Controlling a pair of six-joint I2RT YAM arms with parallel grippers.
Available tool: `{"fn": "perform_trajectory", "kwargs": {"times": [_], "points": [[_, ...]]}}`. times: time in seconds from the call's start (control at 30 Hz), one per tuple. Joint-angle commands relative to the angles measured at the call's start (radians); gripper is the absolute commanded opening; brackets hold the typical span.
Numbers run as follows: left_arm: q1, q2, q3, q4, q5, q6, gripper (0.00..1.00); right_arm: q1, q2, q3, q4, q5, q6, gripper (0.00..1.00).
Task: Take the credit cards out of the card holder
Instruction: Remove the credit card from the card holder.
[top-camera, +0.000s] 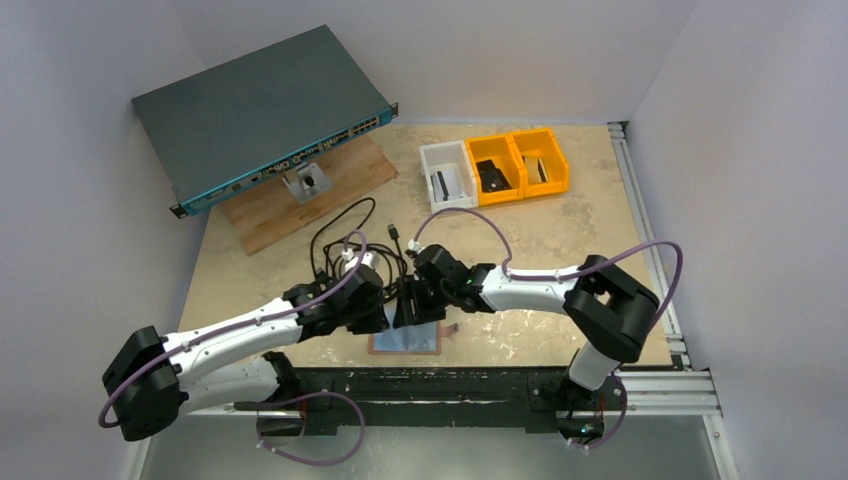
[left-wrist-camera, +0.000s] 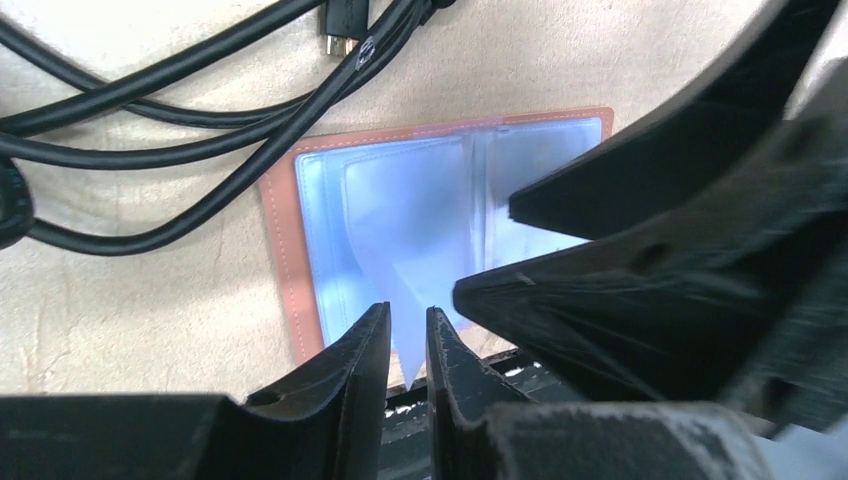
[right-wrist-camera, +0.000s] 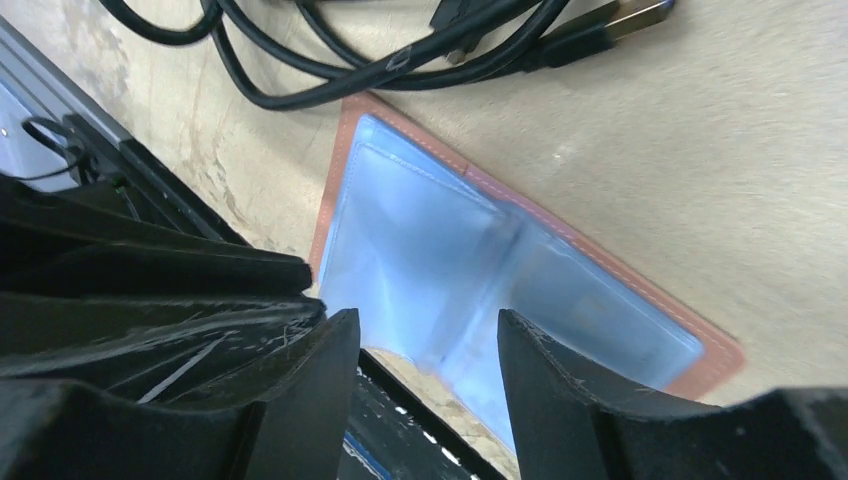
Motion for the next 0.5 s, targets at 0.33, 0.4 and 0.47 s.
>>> {"fn": "perform_trajectory", "kwargs": {"times": [0.33, 0.4, 0.47], "points": [[0.003, 0.160, 0.001, 0.090, 0.003, -0.002, 0.14, -0.082, -0.170, -0.087, -0.048, 0.107, 0.000, 0.47], [0.002, 0.179, -0.009, 0.087, -0.001, -0.005, 0.13, -0.083, -0.183, -0.090, -0.069, 0.131, -0.022, 0.47], [0.002, 0.200, -0.009, 0.081, -0.007, -0.002, 0.12, -0.084, -0.182, -0.092, -0.080, 0.143, -0.039, 0.47]]}}
